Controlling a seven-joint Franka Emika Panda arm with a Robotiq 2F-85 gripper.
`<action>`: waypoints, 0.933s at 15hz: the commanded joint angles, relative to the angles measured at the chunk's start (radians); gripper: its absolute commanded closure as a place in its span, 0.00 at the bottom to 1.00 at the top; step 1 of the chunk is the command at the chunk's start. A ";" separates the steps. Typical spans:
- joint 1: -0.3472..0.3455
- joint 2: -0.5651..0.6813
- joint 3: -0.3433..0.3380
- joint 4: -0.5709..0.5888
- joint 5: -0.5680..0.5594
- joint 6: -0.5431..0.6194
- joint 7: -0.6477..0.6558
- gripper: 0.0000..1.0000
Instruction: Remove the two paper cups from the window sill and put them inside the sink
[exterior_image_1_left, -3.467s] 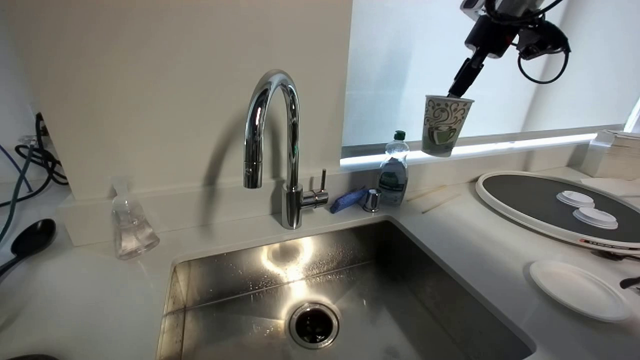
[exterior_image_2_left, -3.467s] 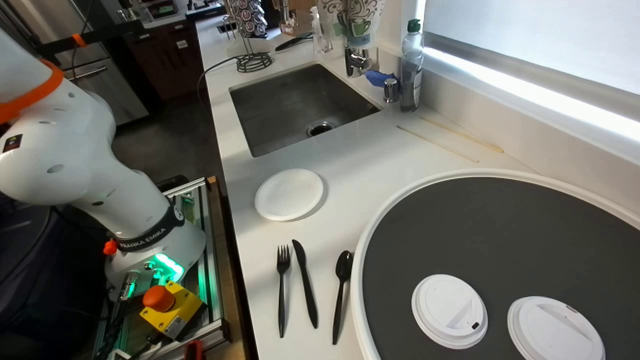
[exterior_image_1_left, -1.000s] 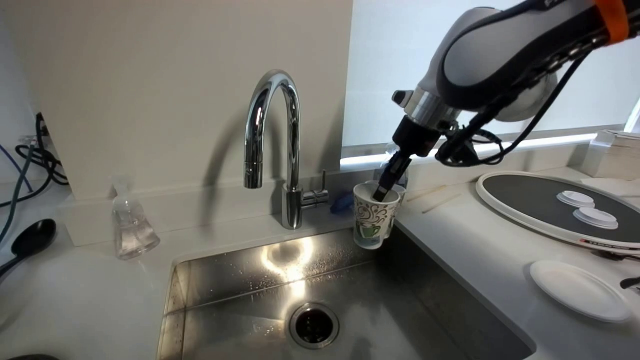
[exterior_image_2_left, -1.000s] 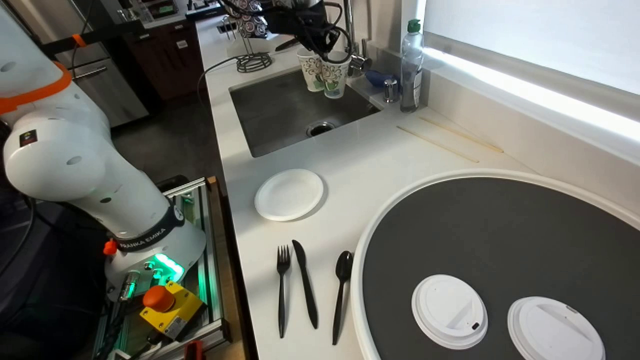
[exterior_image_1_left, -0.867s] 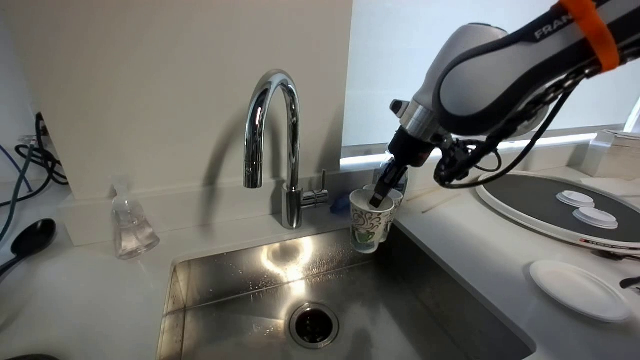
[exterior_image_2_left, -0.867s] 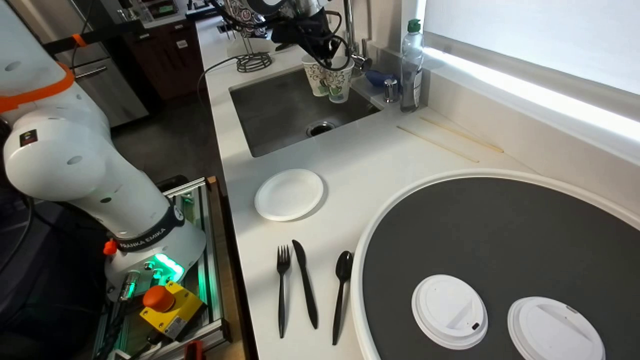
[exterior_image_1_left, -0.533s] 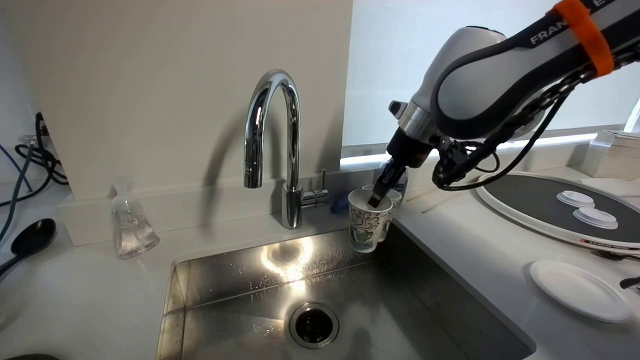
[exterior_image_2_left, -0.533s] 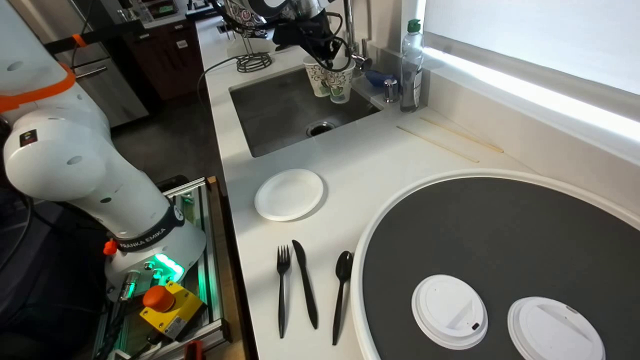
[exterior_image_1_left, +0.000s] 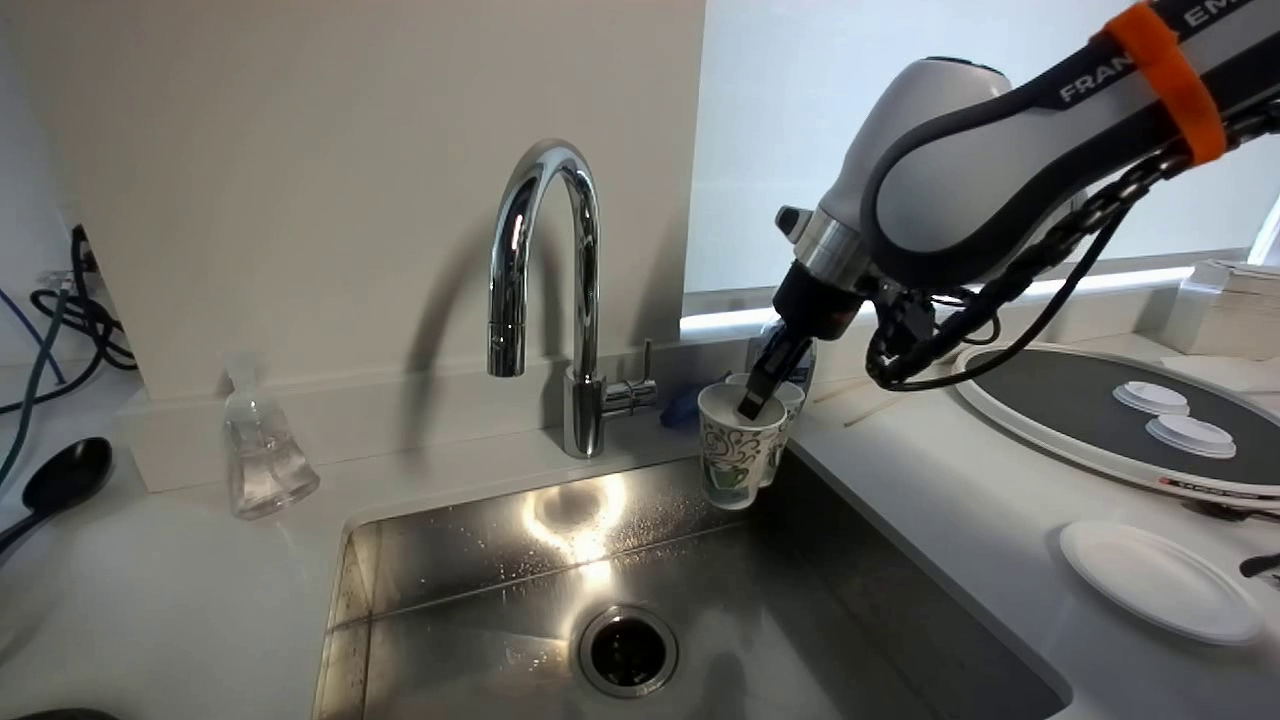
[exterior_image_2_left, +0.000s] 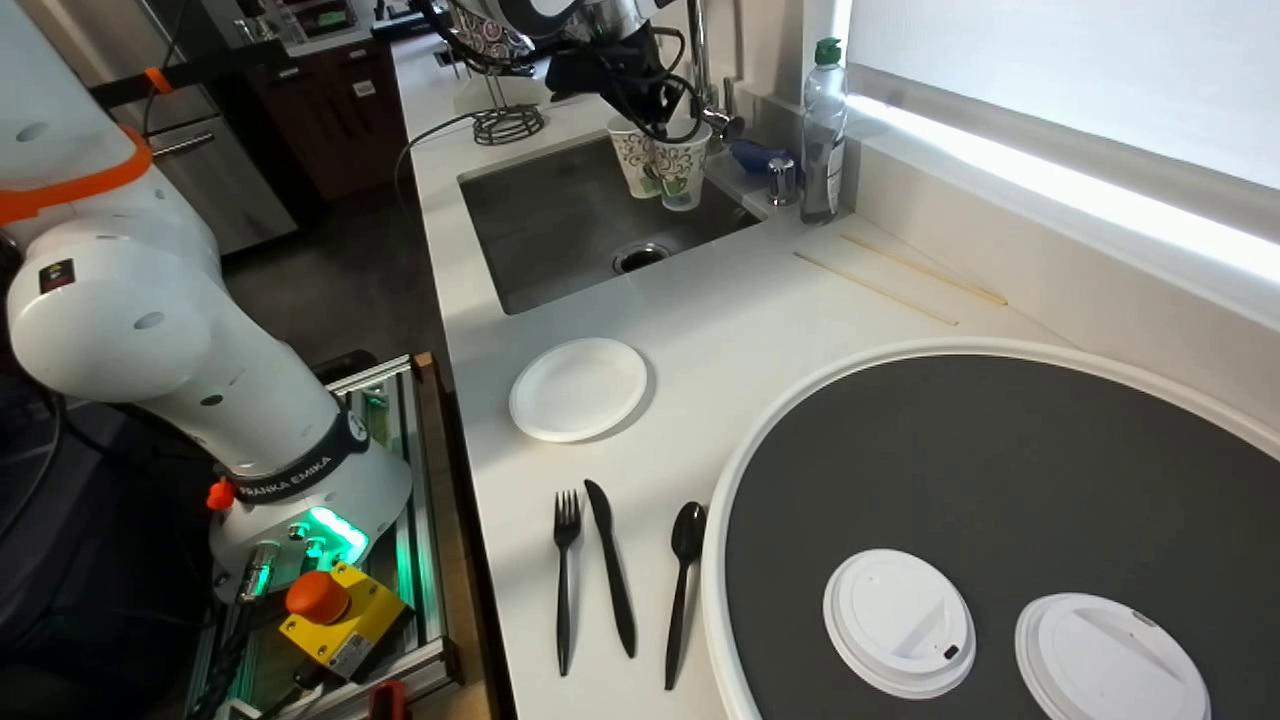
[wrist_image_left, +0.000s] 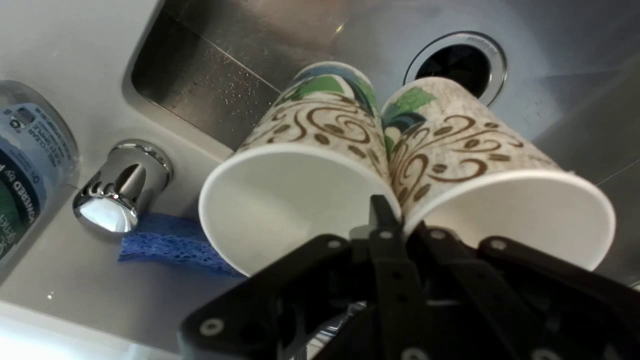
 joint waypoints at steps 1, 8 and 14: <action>0.003 0.033 0.007 -0.017 -0.099 0.027 0.105 0.99; 0.002 0.119 0.023 -0.006 -0.109 0.048 0.159 0.99; 0.015 0.204 0.004 -0.015 -0.171 0.182 0.248 0.99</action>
